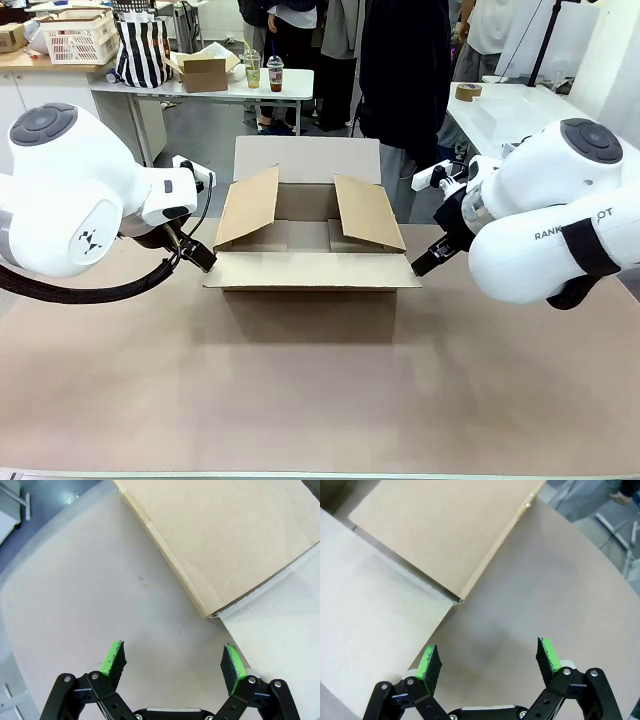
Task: Pack the gift set into the box.
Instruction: Place both hands on the side flaps of the Package Box and spread them outward.
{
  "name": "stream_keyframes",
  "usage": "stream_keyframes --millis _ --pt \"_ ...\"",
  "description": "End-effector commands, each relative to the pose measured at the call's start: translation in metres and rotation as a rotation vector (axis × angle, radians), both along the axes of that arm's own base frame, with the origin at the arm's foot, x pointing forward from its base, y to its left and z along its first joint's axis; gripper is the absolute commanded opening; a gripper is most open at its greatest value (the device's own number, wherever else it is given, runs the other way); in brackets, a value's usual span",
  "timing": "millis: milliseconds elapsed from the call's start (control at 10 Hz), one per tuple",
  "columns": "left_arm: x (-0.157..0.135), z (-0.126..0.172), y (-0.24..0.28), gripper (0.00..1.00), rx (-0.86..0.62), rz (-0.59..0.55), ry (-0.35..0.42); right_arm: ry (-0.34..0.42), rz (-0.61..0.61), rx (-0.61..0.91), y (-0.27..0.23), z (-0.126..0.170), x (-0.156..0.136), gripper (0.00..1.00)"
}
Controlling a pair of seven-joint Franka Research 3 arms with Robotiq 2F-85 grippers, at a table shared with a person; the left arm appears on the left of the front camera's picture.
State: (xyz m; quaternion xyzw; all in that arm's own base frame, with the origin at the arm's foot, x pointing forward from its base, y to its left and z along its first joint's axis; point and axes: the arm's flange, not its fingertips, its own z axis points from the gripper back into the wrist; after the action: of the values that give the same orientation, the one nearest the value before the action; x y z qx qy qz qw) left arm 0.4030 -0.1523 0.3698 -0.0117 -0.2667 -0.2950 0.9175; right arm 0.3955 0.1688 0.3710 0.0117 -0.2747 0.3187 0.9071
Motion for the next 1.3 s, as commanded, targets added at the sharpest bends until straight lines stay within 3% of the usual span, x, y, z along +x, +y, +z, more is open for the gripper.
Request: stream_keyframes --millis 0,200,300,500,600,800,900,1000,1100,1200 --pt "0.0 0.0 0.0 1.0 -0.001 0.001 -0.002 0.0 0.0 0.001 0.0 0.0 0.0 1.0" --pt "0.0 0.0 0.0 1.0 0.0 0.0 0.0 0.0 0.0 0.0 0.0 0.0 0.0 1.0" --pt "-0.009 0.025 0.001 1.0 0.003 -0.014 0.002 0.015 0.007 -0.015 -0.002 0.026 -0.007 1.0" --pt "-0.05 0.101 0.016 1.0 0.002 -0.037 0.145 0.086 -0.067 0.034 -0.016 0.114 -0.049 1.0" --pt "-0.079 0.138 0.024 1.0 0.012 -0.088 0.084 0.09 -0.015 0.075 -0.022 0.149 -0.079 1.0" --pt "-0.131 0.187 0.033 1.0 0.023 -0.227 -0.041 -0.017 0.043 0.114 -0.031 0.186 -0.14 1.0" --pt "-0.145 0.194 0.035 1.0 0.017 -0.19 -0.139 -0.134 0.011 0.152 -0.037 0.19 -0.165 1.0" --pt "-0.111 0.171 0.022 1.0 0.031 -0.134 0.012 0.018 0.015 0.078 -0.023 0.177 -0.112 1.0" --pt "-0.111 0.171 0.022 1.0 0.031 -0.134 0.012 0.018 0.015 0.078 -0.023 0.177 -0.112 1.0" --pt "-0.111 0.171 0.022 1.0 0.031 -0.134 0.012 -0.066 0.029 0.112 -0.033 0.214 -0.151 1.0"
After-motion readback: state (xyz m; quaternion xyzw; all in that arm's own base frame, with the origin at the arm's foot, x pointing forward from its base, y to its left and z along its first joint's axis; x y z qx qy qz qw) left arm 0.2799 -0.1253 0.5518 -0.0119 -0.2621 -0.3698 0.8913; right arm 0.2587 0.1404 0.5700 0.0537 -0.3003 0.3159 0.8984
